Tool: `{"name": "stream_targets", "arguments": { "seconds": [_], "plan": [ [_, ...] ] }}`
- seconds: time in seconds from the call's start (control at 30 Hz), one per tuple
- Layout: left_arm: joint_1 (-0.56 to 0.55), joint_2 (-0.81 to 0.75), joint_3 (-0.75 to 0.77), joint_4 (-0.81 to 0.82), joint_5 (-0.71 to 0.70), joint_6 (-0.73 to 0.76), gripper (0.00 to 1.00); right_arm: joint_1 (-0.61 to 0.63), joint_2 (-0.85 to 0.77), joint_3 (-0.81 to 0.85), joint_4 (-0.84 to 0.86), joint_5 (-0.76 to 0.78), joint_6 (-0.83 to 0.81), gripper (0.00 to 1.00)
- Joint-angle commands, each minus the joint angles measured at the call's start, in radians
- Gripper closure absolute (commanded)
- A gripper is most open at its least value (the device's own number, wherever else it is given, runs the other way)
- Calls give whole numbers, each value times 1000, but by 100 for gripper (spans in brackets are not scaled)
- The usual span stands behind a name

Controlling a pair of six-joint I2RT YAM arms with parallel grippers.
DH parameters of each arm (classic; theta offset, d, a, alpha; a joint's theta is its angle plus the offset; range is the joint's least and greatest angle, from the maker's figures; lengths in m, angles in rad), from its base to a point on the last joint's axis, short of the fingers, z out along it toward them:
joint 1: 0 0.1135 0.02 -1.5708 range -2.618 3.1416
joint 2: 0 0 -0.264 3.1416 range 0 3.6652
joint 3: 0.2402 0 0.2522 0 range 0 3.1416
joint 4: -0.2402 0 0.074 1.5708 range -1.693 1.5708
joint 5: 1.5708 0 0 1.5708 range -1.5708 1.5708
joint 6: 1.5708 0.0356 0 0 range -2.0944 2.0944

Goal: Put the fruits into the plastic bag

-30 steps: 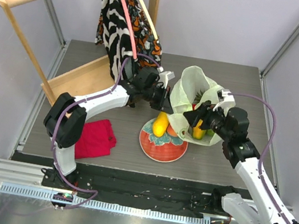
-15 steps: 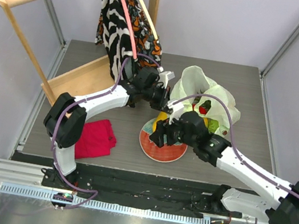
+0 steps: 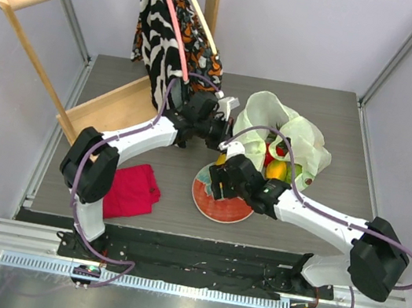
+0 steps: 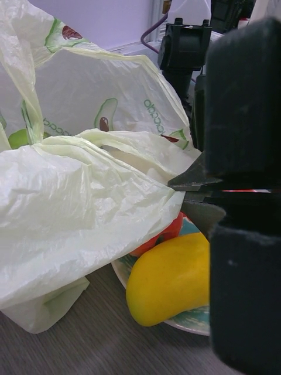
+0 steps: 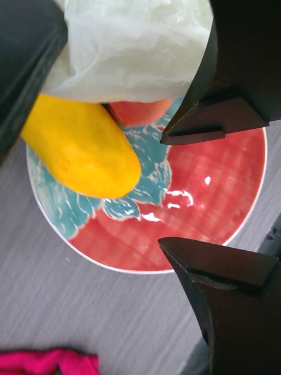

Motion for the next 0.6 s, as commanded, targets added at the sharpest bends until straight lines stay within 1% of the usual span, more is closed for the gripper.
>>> {"name": "stream_targets", "arguments": {
  "seconds": [0.0,0.17,0.33,0.47,0.57],
  "plan": [
    [1,-39,19,15,21,1,100,3,32,58,17,181,30,28],
    [1,-38,19,18,21,0,100,3,10,70,23,240,9,25],
    [1,-38,18,21,22,0,100,0,15,75,-12,374,-33,21],
    [1,-36,18,22,24,0,100,-26,20,67,-10,391,-57,19],
    [1,-38,18,24,25,-2,100,-58,23,61,-4,371,-69,18]
  ]
}}
